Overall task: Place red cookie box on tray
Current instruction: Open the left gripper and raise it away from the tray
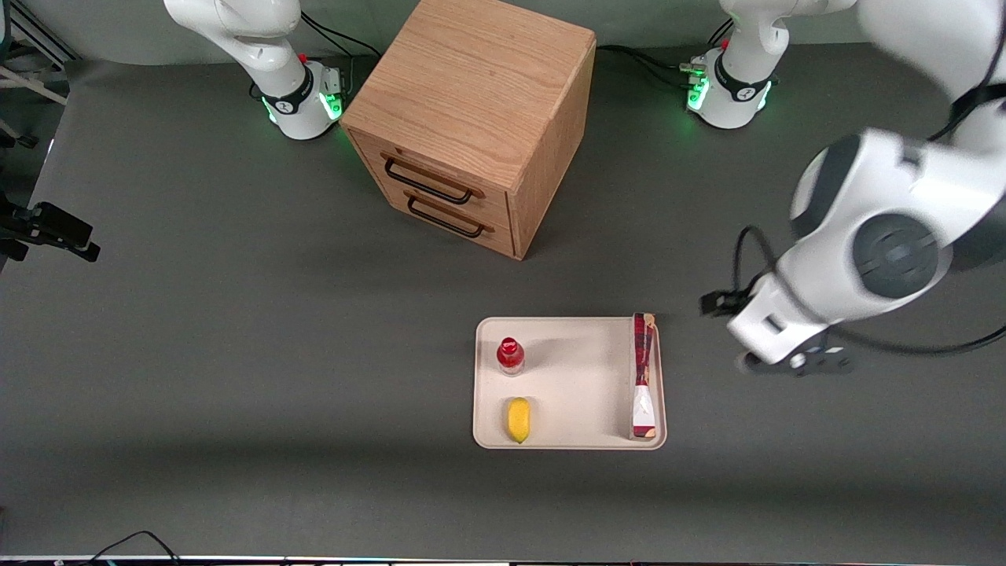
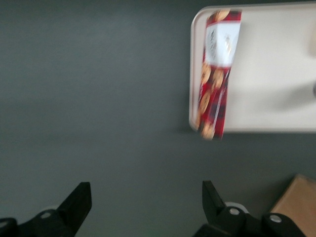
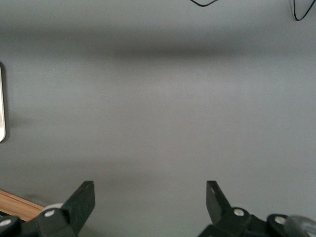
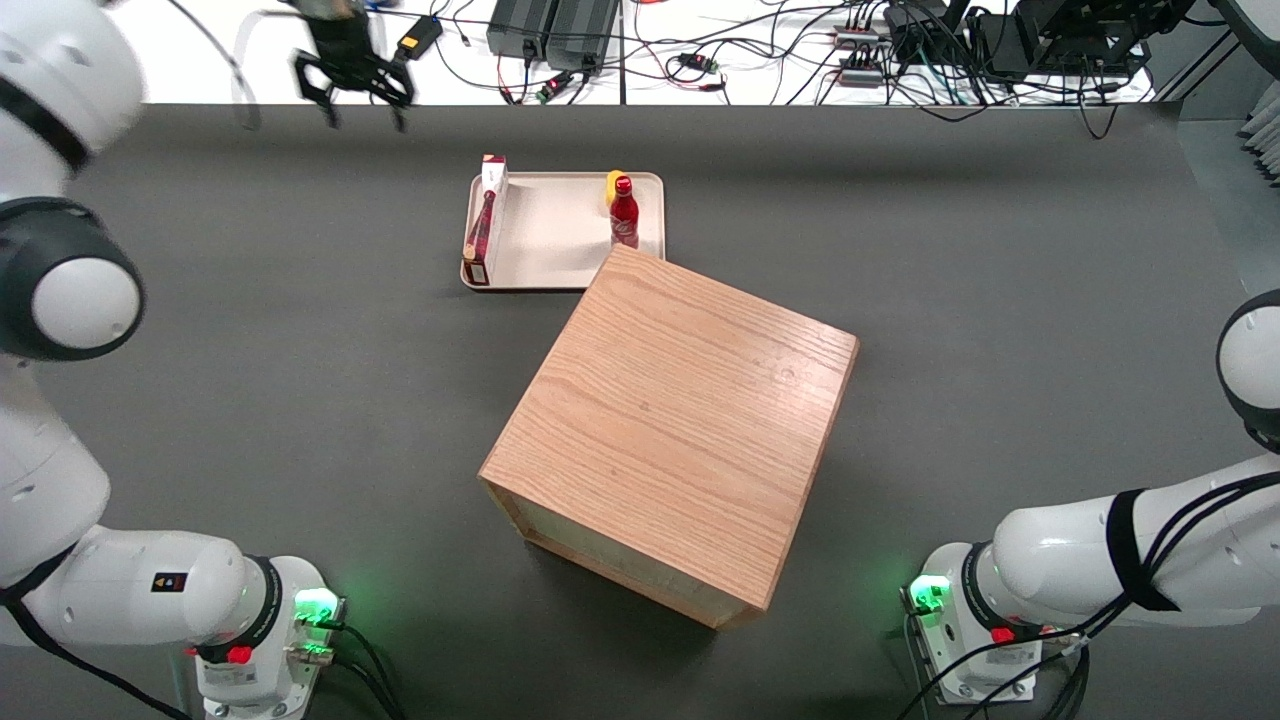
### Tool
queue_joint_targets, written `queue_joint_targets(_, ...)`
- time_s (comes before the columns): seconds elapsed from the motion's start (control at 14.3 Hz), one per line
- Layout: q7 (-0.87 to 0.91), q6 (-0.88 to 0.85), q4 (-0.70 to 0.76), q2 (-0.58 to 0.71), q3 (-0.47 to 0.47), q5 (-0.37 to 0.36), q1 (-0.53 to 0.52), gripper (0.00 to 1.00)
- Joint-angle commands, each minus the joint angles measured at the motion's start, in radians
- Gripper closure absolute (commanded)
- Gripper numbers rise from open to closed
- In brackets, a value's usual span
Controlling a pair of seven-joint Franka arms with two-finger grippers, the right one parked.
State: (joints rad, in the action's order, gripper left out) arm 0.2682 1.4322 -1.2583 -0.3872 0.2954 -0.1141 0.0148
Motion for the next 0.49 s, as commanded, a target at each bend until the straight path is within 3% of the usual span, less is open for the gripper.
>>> queue_joint_targets(0.0,-0.183,-0.131,-0.094,0.178,-0.114,0.067,-0.001,0.0)
queue_joint_targets(0.42,-0.293,0.002,-0.573,0.592,-0.206,0.083,0.002,0.0)
